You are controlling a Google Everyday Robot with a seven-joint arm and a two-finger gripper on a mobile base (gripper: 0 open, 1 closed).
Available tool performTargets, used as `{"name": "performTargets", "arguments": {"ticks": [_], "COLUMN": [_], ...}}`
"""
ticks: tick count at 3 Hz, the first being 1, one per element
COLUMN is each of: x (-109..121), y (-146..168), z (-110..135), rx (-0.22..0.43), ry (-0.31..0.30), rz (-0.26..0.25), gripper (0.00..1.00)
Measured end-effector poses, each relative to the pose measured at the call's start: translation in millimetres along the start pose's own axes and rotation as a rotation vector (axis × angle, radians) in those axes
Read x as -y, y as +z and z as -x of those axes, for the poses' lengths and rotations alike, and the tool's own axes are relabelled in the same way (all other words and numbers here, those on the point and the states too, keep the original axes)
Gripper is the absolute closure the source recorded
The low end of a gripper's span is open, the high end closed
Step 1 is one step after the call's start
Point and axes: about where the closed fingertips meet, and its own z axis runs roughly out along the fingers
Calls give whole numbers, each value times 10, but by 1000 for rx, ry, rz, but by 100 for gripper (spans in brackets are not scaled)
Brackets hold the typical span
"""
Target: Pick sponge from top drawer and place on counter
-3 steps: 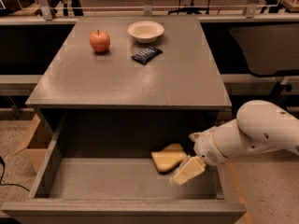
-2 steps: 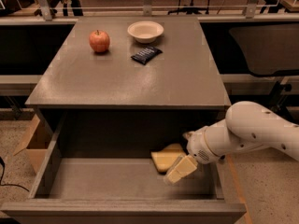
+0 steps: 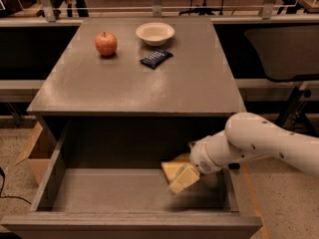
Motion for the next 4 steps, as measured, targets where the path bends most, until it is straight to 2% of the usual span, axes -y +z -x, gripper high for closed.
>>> {"name": "performTargets", "arguments": {"ticks": [1, 3, 4], "x": [30, 25, 26], "y": [142, 315, 271], "z": [-36, -99, -122], "rx": [-15, -18, 5], "ry": [7, 13, 18], "rz": [-11, 6, 15], "gripper": [0, 41, 65]}}
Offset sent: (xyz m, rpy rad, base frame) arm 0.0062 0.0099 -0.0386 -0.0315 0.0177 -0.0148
